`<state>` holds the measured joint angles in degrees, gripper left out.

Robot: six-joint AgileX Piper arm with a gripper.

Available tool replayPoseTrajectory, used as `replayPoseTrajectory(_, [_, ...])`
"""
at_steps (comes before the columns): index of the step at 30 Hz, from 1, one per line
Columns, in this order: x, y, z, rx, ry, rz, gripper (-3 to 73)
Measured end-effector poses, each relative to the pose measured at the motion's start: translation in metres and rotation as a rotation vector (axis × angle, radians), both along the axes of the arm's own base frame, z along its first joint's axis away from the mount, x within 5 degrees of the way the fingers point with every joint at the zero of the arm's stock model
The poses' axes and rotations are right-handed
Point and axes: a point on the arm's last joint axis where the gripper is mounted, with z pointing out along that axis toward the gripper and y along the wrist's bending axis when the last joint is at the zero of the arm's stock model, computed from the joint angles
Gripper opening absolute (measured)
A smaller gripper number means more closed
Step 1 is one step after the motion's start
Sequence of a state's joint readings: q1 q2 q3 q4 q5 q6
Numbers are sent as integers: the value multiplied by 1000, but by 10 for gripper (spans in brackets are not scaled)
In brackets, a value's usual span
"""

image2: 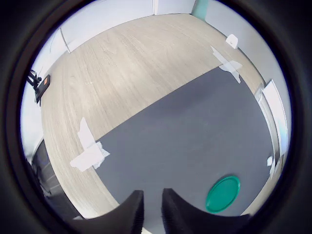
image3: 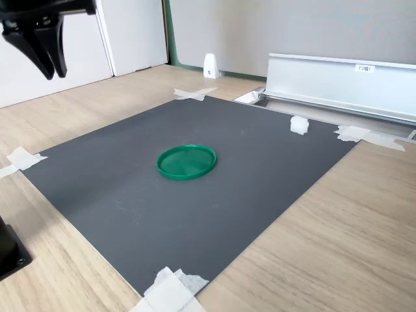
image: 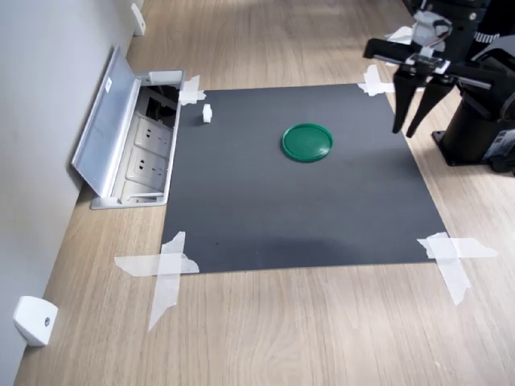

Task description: Grasp a white terminal and put it on the green lid.

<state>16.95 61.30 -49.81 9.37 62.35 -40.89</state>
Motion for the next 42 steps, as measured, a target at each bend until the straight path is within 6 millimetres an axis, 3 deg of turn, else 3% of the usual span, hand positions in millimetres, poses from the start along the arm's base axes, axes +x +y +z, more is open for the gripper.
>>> replayPoseTrajectory(6, [45, -28, 17, -35, -48, -23, 283])
replayPoseTrajectory(15, [104, -82, 33, -156, -48, 38, 296])
replayPoseTrajectory(20, [131, -112, 32, -276, -46, 112, 300])
replayPoseTrajectory(25, [151, -135, 22, -315, -20, 143, 352])
replayPoseTrajectory(34, [192, -151, 15, -345, -38, 187, 530])
replayPoseTrajectory(42, [223, -158, 7, -363, -62, 230, 549])
